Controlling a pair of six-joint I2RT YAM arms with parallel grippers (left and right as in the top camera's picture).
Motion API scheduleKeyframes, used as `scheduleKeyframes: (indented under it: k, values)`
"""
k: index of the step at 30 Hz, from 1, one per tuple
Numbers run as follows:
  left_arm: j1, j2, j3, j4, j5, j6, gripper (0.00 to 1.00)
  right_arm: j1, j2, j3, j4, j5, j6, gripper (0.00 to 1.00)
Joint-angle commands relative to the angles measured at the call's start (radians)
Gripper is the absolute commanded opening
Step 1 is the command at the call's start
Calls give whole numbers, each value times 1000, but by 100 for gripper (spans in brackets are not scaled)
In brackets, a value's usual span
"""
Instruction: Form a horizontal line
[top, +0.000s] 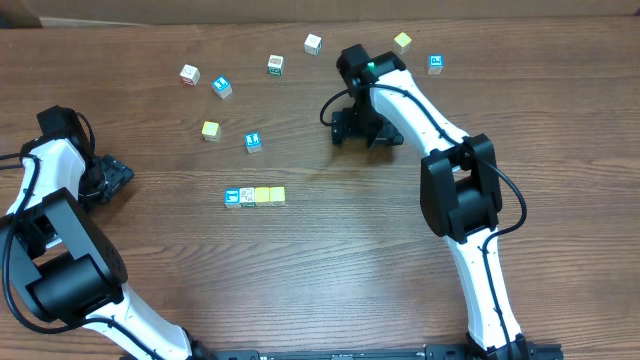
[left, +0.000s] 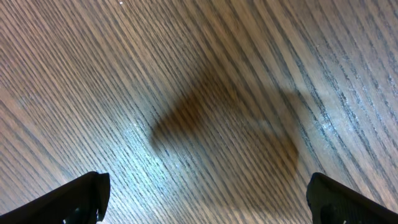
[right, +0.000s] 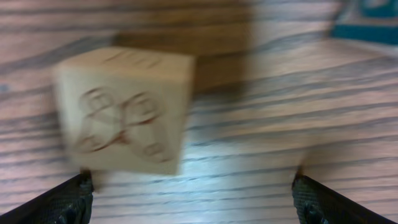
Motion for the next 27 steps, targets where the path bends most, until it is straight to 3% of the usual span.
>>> scheduleKeyframes:
  k: [1, 14, 27]
  values:
    - [3, 3, -5, 1, -10, 1, 100, -9, -27, -3, 1, 21, 5, 100]
    - [14, -32, -5, 0, -10, 1, 100, -10, -27, -3, 1, 21, 5, 100]
    - [24, -353, -5, 0, -10, 1, 100, -10, -27, -3, 2, 21, 5, 100]
